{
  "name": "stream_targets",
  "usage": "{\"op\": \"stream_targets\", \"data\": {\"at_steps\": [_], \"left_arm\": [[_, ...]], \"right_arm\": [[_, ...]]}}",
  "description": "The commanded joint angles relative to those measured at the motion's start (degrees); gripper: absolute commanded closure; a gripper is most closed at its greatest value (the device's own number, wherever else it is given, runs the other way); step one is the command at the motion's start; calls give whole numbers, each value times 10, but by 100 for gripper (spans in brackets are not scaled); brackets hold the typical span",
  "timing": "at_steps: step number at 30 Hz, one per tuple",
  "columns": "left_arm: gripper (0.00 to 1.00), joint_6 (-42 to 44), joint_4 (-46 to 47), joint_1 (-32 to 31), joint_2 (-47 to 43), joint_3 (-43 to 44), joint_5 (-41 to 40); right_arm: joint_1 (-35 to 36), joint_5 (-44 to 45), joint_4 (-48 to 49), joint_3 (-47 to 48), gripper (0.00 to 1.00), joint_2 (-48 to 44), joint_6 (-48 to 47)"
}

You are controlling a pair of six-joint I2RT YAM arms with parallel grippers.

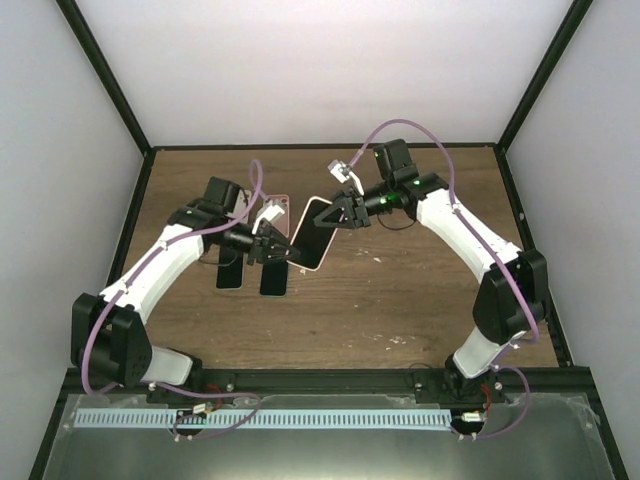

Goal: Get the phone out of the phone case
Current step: Adjust the phone.

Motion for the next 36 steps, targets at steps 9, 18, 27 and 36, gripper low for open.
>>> {"op": "stream_targets", "data": {"at_steps": [9, 18, 27, 36], "left_arm": [[61, -39, 81, 7, -42, -17, 6], [47, -119, 170, 71, -84, -80, 43], [46, -206, 256, 37, -106, -113, 15], [53, -255, 310, 38, -94, -124, -7]], "right_arm": [[-19, -40, 6, 51, 99, 1, 32], [-41, -55, 24, 58, 99, -18, 50], [-41, -56, 44, 47, 99, -25, 69], [-41, -67, 49, 31, 99, -39, 69]]}}
